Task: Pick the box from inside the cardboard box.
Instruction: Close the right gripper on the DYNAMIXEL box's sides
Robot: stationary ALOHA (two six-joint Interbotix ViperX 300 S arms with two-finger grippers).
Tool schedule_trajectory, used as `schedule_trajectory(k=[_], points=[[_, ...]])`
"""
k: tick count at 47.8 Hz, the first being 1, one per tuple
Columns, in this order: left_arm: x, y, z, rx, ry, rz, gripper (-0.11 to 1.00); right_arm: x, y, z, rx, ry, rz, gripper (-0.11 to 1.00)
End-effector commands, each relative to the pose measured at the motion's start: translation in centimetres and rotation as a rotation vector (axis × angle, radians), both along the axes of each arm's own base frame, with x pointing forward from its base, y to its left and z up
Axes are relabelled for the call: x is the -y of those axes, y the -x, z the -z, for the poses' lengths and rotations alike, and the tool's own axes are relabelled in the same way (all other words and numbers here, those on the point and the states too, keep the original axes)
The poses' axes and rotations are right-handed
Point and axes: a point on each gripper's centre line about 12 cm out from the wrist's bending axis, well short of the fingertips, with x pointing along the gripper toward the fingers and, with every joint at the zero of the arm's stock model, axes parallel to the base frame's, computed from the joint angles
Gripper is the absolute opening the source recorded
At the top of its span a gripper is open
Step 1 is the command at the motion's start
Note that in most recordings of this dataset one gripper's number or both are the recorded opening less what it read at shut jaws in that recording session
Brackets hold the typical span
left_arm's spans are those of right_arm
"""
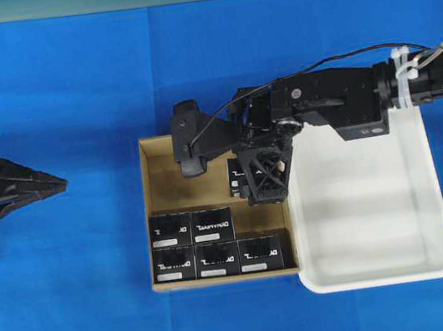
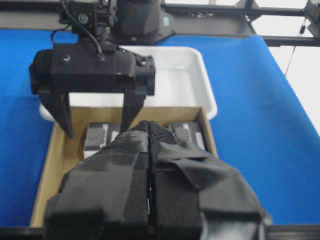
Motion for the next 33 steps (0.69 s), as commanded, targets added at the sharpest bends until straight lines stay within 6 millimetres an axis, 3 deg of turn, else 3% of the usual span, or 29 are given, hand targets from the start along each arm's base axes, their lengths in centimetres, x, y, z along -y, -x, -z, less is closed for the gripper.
schedule_trajectory(k=[1, 33], points=[[0.0, -0.3, -1.0, 0.025, 0.001, 0.002, -0.06, -0.1, -0.3, 0.2, 0.01, 0.003, -0.005, 0.99], [0.0, -0.3, -1.0, 0.022, -0.001, 0.002, -0.06, -0.5, 0.2, 3.5, -0.024, -0.005, -0.003, 0.99]])
